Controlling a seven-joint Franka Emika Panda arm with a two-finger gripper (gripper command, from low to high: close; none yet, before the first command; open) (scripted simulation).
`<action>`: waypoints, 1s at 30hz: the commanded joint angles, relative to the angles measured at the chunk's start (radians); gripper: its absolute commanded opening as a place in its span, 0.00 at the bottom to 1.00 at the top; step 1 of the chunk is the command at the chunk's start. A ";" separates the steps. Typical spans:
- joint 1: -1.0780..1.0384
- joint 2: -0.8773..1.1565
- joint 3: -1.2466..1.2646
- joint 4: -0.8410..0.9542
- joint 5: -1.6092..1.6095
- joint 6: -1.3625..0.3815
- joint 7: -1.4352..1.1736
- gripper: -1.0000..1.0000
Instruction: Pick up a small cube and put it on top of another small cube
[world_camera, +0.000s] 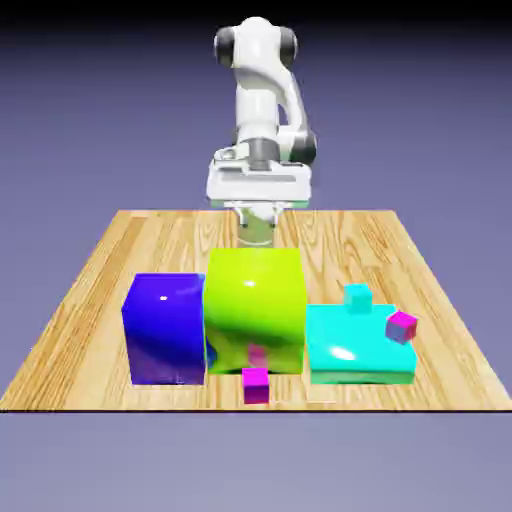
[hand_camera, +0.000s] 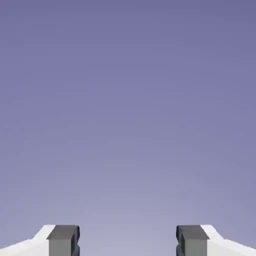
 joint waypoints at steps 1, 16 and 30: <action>0.000 0.036 0.000 0.030 -0.001 -0.035 0.000 0.50; -0.007 0.580 0.008 0.475 -0.024 -0.552 -0.001 0.50; -0.012 1.082 0.014 0.886 -0.044 -1.030 -0.003 0.50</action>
